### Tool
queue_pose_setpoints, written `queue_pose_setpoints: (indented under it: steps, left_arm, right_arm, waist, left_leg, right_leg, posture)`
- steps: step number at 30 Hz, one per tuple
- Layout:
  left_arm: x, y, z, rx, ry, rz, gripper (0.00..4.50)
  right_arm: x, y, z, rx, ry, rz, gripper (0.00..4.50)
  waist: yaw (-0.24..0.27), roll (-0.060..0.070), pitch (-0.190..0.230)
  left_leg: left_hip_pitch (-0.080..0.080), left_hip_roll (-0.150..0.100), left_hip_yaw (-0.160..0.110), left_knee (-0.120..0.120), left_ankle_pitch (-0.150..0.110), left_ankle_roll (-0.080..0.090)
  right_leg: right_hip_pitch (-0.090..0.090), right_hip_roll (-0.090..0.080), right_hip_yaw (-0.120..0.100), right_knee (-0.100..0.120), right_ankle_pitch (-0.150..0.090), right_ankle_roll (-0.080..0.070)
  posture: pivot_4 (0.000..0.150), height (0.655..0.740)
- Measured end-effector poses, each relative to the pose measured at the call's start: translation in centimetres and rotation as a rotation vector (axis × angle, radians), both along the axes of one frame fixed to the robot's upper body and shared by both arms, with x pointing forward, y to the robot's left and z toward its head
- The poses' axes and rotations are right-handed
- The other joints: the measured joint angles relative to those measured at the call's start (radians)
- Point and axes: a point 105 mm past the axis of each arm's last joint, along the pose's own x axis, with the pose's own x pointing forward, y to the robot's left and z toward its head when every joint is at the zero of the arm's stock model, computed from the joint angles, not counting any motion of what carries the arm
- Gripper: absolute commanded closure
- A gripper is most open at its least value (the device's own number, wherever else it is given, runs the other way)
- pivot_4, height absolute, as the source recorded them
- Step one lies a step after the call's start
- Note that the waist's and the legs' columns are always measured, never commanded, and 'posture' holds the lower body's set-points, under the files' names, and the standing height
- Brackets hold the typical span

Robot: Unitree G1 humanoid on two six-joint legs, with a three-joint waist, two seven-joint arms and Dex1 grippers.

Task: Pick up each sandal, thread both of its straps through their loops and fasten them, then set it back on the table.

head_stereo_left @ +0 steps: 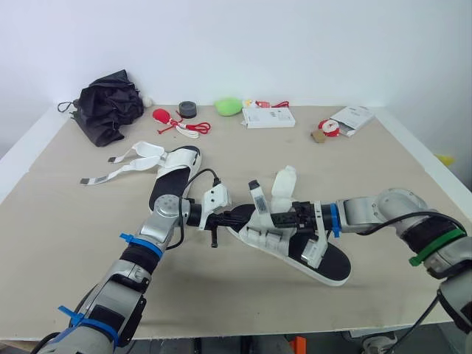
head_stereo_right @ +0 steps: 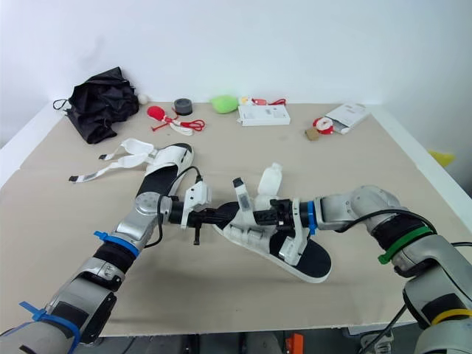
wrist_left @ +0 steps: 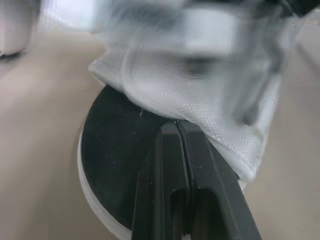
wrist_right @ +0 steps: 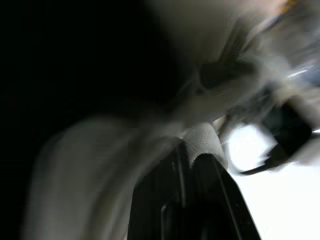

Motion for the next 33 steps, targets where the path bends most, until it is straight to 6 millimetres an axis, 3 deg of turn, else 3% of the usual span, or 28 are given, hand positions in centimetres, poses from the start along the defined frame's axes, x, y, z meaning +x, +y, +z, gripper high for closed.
queue_pose_setpoints:
  steps: [13,16,19,22,26,33]
  left_arm:
    - [0.0,0.1,0.0,0.004,0.002,-0.004,4.50]
    - [-0.1,0.1,0.1,0.005,0.001,-0.012,4.50]
    - [-0.1,0.1,0.2,0.004,0.000,-0.023,4.50]
    - [-0.3,0.0,0.3,0.001,0.001,-0.035,4.50]
    - [-0.3,0.0,0.4,-0.003,0.000,-0.044,4.50]
    - [-0.3,-0.1,0.5,-0.006,-0.001,-0.045,4.50]
  right_arm:
    - [2.4,-0.7,1.2,0.033,-0.148,-0.091,4.44]
    - [2.6,-0.6,2.5,0.130,-0.182,-0.090,4.44]
    - [1.9,0.2,4.2,0.233,-0.212,-0.029,4.44]
    - [-0.2,1.1,6.3,0.362,-0.249,0.102,4.44]
    - [-1.8,0.5,6.2,0.438,-0.261,0.184,4.44]
    - [-2.1,0.4,6.1,0.428,-0.282,0.232,4.44]
  waist:
    - [0.001,0.001,0.000]
    - [0.002,0.002,0.001]
    - [0.003,0.004,0.002]
    - [0.008,0.005,0.002]
    - [0.007,0.006,0.003]
    - [0.007,0.006,0.003]
  left_leg:
    - [-0.001,0.001,0.003,0.000,0.000,-0.002]
    - [-0.003,0.001,0.003,0.000,0.000,-0.001]
    - [-0.006,0.001,0.003,-0.002,0.000,-0.001]
    - [-0.008,0.001,0.002,-0.003,0.000,-0.001]
    - [-0.013,0.001,0.003,-0.003,-0.001,-0.002]
    - [-0.017,0.000,0.003,-0.002,0.000,-0.001]
  right_leg:
    - [-0.002,-0.012,-0.013,0.000,0.000,0.000]
    - [-0.002,-0.015,-0.017,0.000,0.001,0.001]
    - [-0.003,-0.015,-0.018,0.000,0.000,0.000]
    - [-0.004,-0.015,-0.019,0.000,-0.001,-0.002]
    - [-0.008,-0.015,-0.019,-0.001,-0.001,-0.001]
    - [-0.011,-0.015,-0.020,-0.001,-0.001,0.000]
  posture:
    - [0.150,0.7400]
    - [0.150,0.7400]
    - [0.150,0.7400]
    - [0.150,0.7400]
    - [0.150,0.7400]
    - [0.150,0.7400]
